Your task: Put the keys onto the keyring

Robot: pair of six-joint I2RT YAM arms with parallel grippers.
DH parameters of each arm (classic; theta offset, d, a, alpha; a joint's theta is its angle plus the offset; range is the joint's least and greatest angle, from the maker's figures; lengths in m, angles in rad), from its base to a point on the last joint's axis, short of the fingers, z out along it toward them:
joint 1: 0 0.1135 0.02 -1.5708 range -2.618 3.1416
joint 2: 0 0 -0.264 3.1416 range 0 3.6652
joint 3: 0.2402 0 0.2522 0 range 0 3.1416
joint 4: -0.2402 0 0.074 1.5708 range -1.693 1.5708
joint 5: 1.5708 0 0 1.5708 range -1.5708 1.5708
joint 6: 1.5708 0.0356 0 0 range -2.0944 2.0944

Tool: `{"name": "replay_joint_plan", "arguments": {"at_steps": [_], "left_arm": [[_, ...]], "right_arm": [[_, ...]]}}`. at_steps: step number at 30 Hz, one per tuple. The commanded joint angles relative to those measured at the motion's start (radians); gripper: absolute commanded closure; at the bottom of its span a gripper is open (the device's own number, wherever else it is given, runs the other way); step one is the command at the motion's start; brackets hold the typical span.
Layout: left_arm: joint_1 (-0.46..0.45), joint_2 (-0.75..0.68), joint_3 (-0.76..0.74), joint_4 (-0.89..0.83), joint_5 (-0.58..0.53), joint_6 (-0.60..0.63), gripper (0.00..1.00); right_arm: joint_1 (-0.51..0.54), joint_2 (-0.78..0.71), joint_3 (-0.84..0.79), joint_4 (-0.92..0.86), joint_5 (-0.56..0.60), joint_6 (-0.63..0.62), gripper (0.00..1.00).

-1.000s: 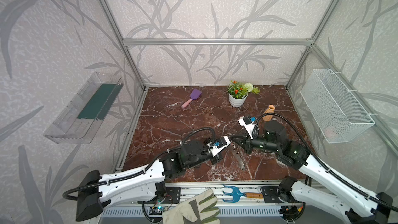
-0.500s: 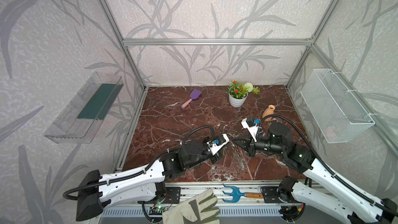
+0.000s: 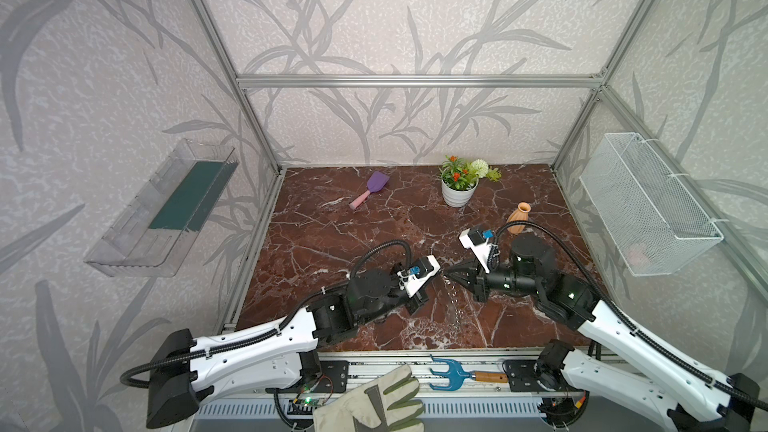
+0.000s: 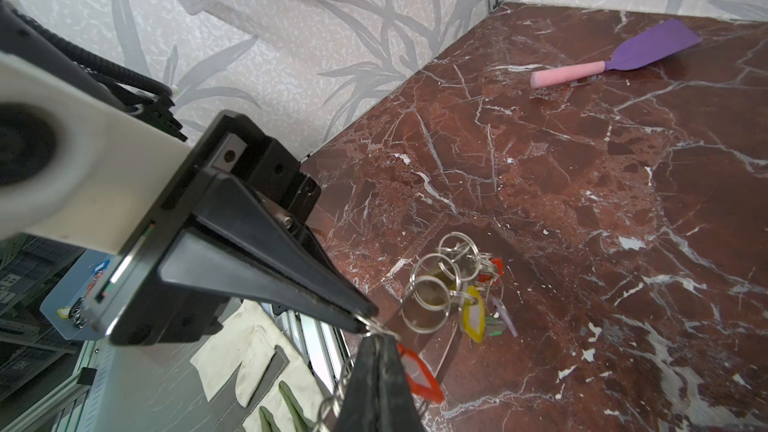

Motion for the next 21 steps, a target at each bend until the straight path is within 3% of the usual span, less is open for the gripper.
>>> {"name": "replay_joint_plan", "arguments": {"at_steps": [1,6,21], "left_arm": [[0.002,-0.042,-0.005,0.046,-0.009,0.005,1.0],[0.002,-0.043,-0.007,0.036,-0.001,0.001,1.0],[0.002,0.002,0.007,0.041,0.035,-0.004,1.0]], "right_arm": [[-0.002,-0.015,0.04,-0.078,0.12,-0.03,1.0],[-0.002,-0.037,0.026,-0.069,0.133,-0.011,1.0],[-0.002,-0.042,0.003,0.069,-0.023,0.024,1.0]]}}
